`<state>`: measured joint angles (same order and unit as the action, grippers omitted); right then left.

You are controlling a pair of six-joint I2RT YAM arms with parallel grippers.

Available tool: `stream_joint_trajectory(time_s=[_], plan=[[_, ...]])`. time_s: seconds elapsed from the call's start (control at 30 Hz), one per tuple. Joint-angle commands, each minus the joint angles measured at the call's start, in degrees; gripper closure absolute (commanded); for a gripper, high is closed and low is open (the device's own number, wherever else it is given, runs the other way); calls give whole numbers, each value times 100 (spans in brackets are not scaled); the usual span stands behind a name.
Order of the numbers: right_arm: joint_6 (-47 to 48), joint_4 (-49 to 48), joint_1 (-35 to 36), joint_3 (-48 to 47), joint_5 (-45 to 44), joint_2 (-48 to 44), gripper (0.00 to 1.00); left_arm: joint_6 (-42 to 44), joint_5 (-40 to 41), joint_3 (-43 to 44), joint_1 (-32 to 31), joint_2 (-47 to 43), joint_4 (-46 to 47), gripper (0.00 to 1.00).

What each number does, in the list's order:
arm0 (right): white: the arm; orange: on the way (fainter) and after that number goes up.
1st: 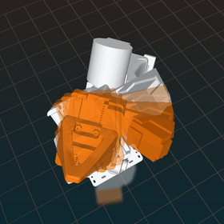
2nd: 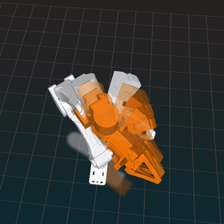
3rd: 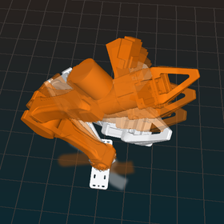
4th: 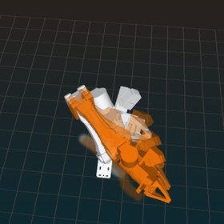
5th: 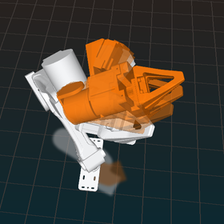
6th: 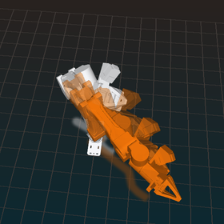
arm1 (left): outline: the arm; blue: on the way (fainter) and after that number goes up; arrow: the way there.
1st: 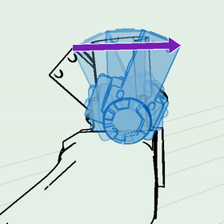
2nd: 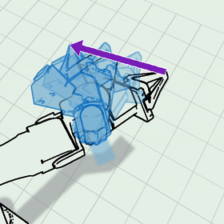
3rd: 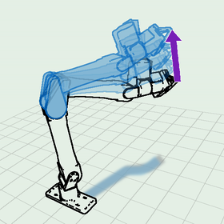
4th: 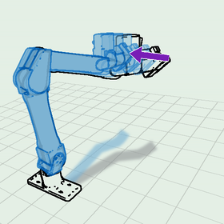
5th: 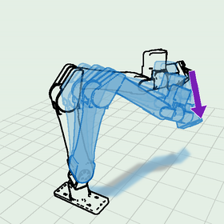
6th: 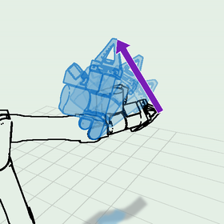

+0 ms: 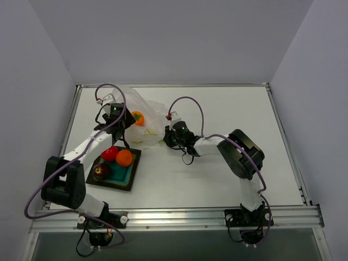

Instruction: Take the fake fruits out of the plastic bag

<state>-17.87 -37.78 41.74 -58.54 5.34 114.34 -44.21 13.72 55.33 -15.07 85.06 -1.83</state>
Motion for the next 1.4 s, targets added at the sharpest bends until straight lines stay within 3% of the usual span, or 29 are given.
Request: stream_joint_trajectory(time_s=[0.0,0.17,0.5,0.93,1.37], plan=[[90,16,54,-96,-113,-211,94,237,395,750,-171,-454,-931,43],[82,51,54,-131,-113,-185,94,491,536,1285,-487,-438,-1346,41],[73,60,54,-113,-113,-220,94,949,-18,2736,-471,1574,-1901,43],[64,60,54,-157,-60,-123,94,1379,-159,3317,-189,2656,-1980,24],[91,113,107,-254,-25,9,94,1511,-378,3678,-93,3254,-1822,20]])
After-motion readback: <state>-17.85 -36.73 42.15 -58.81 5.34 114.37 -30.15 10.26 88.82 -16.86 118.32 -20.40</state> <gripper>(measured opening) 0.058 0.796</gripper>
